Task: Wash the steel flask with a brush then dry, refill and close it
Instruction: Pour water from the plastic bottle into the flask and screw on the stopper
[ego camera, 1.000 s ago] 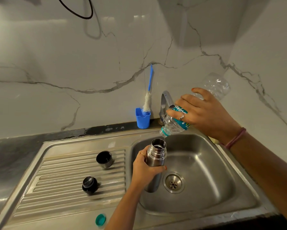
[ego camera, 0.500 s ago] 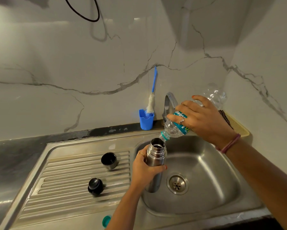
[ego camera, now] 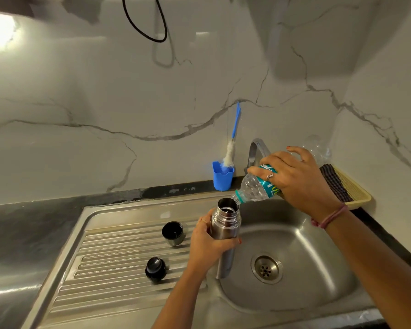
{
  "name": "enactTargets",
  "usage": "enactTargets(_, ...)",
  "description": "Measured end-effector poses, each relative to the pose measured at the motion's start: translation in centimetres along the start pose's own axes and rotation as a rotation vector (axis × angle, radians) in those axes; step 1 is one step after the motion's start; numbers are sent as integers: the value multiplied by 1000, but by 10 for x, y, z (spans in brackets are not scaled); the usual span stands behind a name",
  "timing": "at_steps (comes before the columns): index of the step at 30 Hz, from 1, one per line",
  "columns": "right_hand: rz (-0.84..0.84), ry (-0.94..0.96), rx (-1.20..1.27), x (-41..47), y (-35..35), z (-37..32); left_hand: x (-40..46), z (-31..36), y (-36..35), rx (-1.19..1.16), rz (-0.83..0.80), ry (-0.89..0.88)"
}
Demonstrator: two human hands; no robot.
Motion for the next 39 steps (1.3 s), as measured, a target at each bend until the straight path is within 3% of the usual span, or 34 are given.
enactTargets(9,-16,-249,105,13,-14,-25,-4,16,42,-21,16,0)
enactTargets(16,-117,-522,399,38,-22,-56,3,33,88,-24,57,-32)
enactTargets(28,87,-836,1177,45,-73,-131,11,35,185,-26,212,-47)
enactTargets(39,164,-939,1315,34,-86,-171,8,3,233,-9,324,21)
Point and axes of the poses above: each hand's wrist, its own x-axis towards the middle knuckle, its own y-axis out of the back of the hand, z = x × y, the point moved 1 cm from there along x, towards the middle knuckle, and after that the axes turned 6 degrees about x, right-handed, at the moved point
